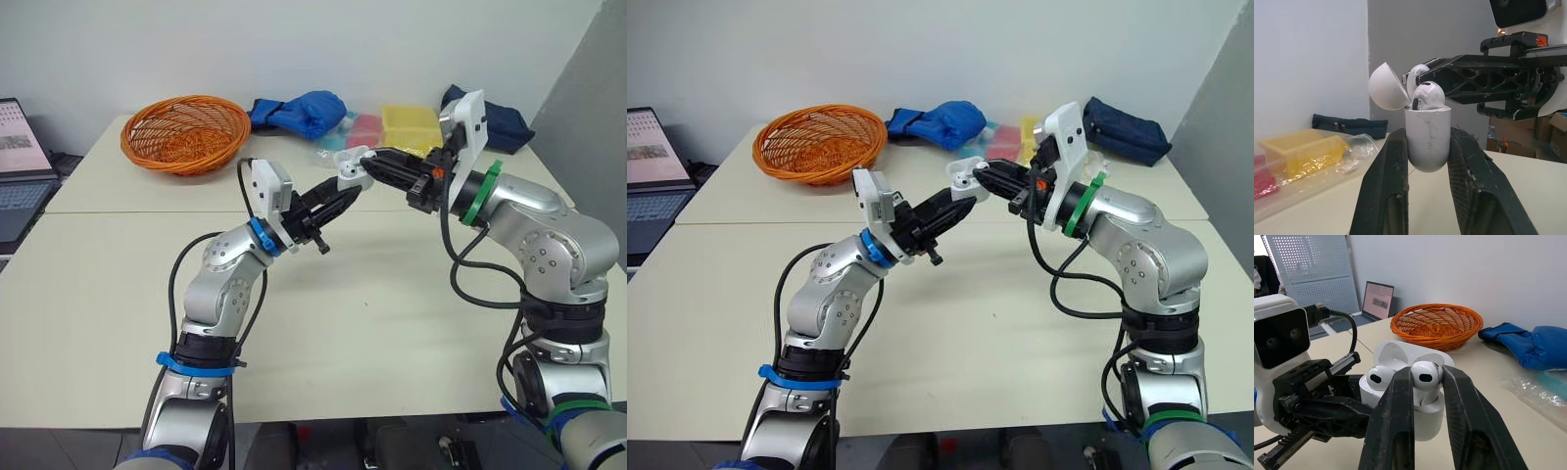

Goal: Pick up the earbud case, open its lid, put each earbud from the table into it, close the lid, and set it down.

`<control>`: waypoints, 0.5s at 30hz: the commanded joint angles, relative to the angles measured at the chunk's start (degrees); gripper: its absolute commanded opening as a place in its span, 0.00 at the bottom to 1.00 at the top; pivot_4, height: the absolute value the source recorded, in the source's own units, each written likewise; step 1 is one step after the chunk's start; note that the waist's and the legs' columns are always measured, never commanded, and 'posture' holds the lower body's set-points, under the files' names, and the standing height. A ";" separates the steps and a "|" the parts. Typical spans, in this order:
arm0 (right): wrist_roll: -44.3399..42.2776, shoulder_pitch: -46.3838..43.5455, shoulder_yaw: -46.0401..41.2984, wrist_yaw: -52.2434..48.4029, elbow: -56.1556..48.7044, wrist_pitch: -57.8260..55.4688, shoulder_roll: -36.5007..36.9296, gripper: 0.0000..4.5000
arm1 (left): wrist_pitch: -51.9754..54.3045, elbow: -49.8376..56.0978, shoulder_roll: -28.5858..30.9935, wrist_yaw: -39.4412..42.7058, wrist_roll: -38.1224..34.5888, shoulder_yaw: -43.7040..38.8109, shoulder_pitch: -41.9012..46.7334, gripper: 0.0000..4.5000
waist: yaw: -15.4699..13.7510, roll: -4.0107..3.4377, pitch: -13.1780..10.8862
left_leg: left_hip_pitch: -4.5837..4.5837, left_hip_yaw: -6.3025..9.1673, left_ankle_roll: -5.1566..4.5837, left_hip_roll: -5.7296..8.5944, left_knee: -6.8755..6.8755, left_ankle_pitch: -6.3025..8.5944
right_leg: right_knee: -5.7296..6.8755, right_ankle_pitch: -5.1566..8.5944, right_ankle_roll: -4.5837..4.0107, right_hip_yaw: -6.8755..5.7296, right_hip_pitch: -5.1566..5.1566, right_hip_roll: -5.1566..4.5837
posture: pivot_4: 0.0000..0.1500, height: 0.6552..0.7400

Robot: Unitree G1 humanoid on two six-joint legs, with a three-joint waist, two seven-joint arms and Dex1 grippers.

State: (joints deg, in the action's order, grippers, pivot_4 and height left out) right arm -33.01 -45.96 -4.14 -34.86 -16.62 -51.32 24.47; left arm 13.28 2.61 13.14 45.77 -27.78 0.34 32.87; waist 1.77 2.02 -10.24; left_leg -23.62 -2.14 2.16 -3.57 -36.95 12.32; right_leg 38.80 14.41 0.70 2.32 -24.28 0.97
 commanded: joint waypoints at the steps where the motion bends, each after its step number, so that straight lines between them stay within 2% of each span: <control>1: 0.11 0.24 0.16 -0.11 -1.88 1.59 1.33 0.11 | -1.52 2.00 -0.24 0.48 -0.58 -0.08 0.80 0.16 | 0.01 0.00 0.00 | 0.00 0.00 0.00 0.00 0.00 0.00 | 0.00 0.00 0.00 0.00 0.00 0.00 | 1.00 1.00; 9: 0.32 0.82 1.87 -0.43 -2.71 2.46 2.76 0.11 | -1.83 1.94 -0.53 0.56 -0.73 0.03 1.02 0.16 | 0.00 0.00 0.00 | -0.03 0.02 0.00 0.00 0.00 0.00 | -0.03 0.00 0.00 -0.02 0.00 0.00 | 1.00 1.00; 10: 0.49 0.85 2.02 -0.48 -2.68 2.65 2.94 0.27 | -1.83 1.89 -0.54 0.60 -0.73 0.05 1.05 0.16 | 0.00 0.00 0.00 | -0.03 0.03 0.00 0.00 0.00 0.00 | -0.03 0.00 0.00 -0.03 0.00 0.00 | 1.00 1.00; 13: 0.68 0.70 2.40 -0.72 -2.45 3.31 3.43 0.49 | -1.83 1.89 -0.59 0.51 -0.71 0.14 1.07 0.16 | -0.01 0.00 0.00 | -0.04 0.03 0.00 0.00 0.00 0.00 | -0.04 0.00 0.00 -0.03 -0.01 0.00 | 1.00 1.00; 14: 0.57 0.68 2.35 -0.68 -2.40 3.35 3.50 0.56 | -1.86 1.95 -0.62 0.51 -0.67 0.21 0.96 0.16 | -0.01 0.00 0.00 | -0.05 0.03 0.00 0.00 0.00 0.00 | -0.04 0.00 0.00 -0.03 -0.01 0.00 | 1.00 1.00; 15: 0.60 0.74 2.40 -0.71 -2.39 3.54 3.67 0.56 | -1.83 2.07 -0.63 0.50 -0.69 0.26 0.83 0.16 | -0.01 0.00 0.00 | -0.05 0.03 0.00 0.00 0.00 0.00 | -0.05 0.00 0.00 -0.03 -0.01 0.00 | 1.00 1.00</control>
State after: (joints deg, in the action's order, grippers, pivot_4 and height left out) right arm -32.61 -44.96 -1.52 -35.03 -17.75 -49.02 27.68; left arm 13.02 2.48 13.05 45.74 -27.81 0.49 32.84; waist 1.76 2.02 -10.24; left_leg -23.68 -2.11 2.16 -3.57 -36.95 12.32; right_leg 38.73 14.41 0.70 2.29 -24.28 0.97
